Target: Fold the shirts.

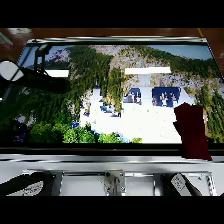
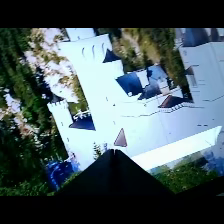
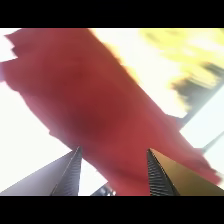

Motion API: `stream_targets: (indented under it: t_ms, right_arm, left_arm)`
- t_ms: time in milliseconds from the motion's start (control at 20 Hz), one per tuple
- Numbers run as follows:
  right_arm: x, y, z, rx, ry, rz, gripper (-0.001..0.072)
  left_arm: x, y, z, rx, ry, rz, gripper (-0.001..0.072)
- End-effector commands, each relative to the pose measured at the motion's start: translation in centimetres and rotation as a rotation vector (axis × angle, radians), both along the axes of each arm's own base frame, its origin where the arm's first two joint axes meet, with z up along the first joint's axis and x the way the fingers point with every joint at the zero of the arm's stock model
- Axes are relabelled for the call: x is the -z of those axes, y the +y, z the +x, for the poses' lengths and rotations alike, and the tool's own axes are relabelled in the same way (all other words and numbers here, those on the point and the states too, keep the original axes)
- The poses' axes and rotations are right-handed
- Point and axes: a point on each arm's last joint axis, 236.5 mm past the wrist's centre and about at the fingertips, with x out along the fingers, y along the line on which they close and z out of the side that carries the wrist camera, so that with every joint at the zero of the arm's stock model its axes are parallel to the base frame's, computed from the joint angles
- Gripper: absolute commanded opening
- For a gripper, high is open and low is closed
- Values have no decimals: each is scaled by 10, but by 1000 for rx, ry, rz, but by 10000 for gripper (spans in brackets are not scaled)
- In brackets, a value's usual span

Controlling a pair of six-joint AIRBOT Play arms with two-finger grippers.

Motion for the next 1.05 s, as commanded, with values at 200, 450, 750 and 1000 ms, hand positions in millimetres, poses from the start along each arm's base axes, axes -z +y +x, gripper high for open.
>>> stream_targets:
  t_ms: [200,450,750,1000]
  right_arm:
    - [27,140,47,-379,121,115,627]
    - [26,156,51,-423,114,121,626]
    - [26,156,51,-422,112,122,626]
    - [26,156,51,-422,112,122,626]
  left_arm:
    - [64,27,-22,-35,221,266,698]
    - [65,28,-21,-31,219,271,698]
    - [66,28,-22,-30,224,272,698]
    - [66,28,-22,-30,223,272,698]
